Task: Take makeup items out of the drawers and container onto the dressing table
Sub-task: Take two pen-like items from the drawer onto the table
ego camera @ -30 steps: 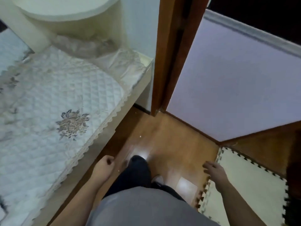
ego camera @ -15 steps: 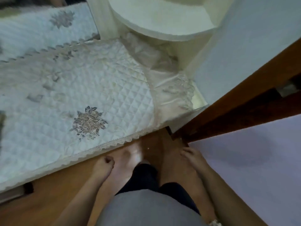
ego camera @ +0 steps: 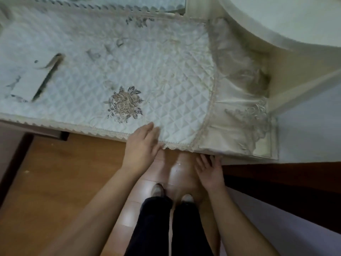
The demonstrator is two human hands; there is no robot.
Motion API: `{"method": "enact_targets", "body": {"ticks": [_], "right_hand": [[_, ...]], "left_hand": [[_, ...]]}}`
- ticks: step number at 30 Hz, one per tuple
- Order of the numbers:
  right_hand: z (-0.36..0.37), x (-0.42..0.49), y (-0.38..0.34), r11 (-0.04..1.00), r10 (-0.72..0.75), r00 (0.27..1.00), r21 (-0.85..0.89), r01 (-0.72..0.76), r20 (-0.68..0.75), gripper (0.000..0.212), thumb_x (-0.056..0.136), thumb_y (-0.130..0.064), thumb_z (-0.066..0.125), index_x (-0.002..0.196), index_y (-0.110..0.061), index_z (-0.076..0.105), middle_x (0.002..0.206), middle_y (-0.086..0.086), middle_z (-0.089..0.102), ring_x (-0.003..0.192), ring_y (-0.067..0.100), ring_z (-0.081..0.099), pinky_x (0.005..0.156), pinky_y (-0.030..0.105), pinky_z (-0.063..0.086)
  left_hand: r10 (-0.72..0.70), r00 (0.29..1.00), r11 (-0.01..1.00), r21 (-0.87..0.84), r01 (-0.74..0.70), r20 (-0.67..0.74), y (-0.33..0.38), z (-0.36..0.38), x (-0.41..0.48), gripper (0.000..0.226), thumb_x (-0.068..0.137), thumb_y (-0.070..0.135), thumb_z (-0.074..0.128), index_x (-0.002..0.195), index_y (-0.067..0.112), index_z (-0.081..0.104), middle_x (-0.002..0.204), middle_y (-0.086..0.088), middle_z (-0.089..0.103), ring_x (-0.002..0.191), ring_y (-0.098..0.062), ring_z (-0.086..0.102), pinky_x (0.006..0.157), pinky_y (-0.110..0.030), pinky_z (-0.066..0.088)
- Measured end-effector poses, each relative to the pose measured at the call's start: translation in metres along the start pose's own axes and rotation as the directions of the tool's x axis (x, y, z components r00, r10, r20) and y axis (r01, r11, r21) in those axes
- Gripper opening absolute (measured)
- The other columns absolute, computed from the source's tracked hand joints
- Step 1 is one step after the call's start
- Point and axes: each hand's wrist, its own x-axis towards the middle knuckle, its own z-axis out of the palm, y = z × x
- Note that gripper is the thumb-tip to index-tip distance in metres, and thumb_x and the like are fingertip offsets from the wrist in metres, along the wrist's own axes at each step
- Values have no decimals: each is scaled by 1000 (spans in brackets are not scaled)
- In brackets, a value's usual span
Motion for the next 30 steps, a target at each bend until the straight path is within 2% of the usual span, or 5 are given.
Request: {"method": "enact_targets", "body": {"ticks": [9, 15, 20, 25, 30], "right_hand": [[1, 32, 11, 970, -128, 991, 215, 115, 49, 98, 19, -69, 77, 103, -24, 55, 117, 3, 55, 119, 24, 45, 105, 44, 27], [-14, 16, 29, 955, -78, 996, 284, 88, -46, 52, 69, -71, 51, 77, -19, 56, 83, 1, 56, 86, 18, 55, 83, 37, 43], [-50, -7, 52, 947, -84, 996, 312, 69, 36, 76, 10, -67, 80, 68, -18, 76, 73, 0, 76, 93, 19, 62, 86, 37, 51], [-84, -25, 82, 956, -129, 991, 267, 118, 23, 67, 24, -72, 76, 66, -21, 76, 70, -2, 75, 72, 19, 71, 75, 39, 57], [-90, -66, 85, 987, -154, 979, 32, 159, -130, 36, 86, -53, 42, 82, -22, 60, 83, 0, 61, 79, 16, 56, 78, 34, 47]], "left_hand": [[10, 995, 999, 46, -6, -95, -8, 25, 2, 45, 79, 39, 48, 112, 10, 60, 120, -19, 62, 100, -39, 60, 84, -43, 51], [9, 999, 999, 48, -7, -53, -9, 26, 0, 48, 80, 39, 46, 117, 10, 57, 125, -20, 58, 104, -41, 58, 88, -46, 49], [23, 999, 999, 24, -22, -39, -5, 31, -19, 52, 80, 38, 48, 122, 8, 50, 135, -21, 49, 124, -39, 46, 99, -51, 40], [-13, 999, 996, -90, 10, -31, -4, 50, -77, 42, 79, 21, 67, 116, 4, 54, 134, -23, 48, 124, -39, 44, 101, -50, 38], [-172, 979, 939, -282, 196, 110, -23, 56, -99, 51, 85, 25, 60, 129, 5, 43, 139, -17, 41, 130, -27, 35, 106, -34, 29]]}}
